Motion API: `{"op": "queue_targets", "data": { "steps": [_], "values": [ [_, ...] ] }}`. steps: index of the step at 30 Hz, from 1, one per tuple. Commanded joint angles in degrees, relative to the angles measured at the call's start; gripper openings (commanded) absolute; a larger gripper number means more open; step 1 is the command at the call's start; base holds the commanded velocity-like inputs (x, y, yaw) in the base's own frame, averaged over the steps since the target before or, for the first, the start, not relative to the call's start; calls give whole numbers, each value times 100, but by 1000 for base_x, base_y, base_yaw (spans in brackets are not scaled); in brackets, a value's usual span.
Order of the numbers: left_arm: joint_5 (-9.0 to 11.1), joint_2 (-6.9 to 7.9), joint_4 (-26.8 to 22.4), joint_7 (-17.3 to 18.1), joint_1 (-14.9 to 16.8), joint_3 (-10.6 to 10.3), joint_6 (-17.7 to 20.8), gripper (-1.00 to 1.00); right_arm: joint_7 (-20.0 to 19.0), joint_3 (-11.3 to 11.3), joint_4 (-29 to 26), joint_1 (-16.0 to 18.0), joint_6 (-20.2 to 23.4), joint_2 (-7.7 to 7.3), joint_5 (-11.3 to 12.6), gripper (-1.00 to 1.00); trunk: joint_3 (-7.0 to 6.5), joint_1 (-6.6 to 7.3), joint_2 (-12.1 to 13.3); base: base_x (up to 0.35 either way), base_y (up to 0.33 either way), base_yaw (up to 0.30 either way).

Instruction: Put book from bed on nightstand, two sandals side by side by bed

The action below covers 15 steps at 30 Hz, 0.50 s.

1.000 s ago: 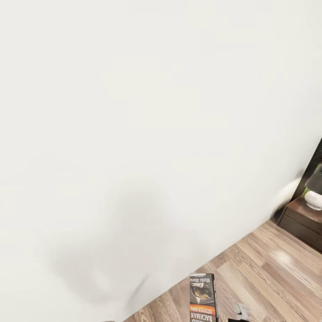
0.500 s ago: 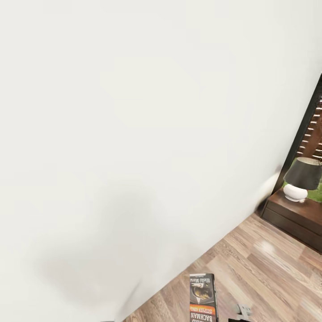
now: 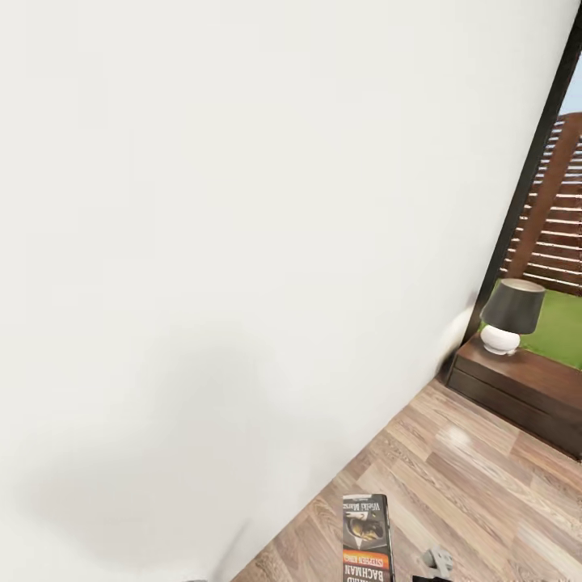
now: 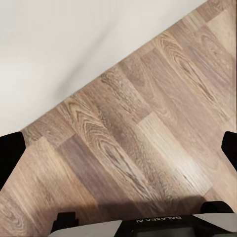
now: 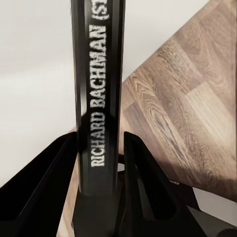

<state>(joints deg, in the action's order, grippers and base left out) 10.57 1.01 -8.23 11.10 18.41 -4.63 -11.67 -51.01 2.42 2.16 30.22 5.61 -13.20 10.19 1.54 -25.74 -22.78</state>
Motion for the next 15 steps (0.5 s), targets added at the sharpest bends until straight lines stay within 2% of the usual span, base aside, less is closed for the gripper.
{"op": "queue_targets", "data": {
  "steps": [1, 15],
  "values": [
    [59, 4, 6, 15, 5, -47, -19, 100, -23, 21, 13, 11, 54, -3, 62, -100, 13, -4, -14, 6, 0, -204],
    [59, 4, 6, 15, 5, -47, -19, 100, -23, 21, 12, 11, 54, -1, 62, -100, 13, -4, -14, 1, 0, -204]
  ]
}}
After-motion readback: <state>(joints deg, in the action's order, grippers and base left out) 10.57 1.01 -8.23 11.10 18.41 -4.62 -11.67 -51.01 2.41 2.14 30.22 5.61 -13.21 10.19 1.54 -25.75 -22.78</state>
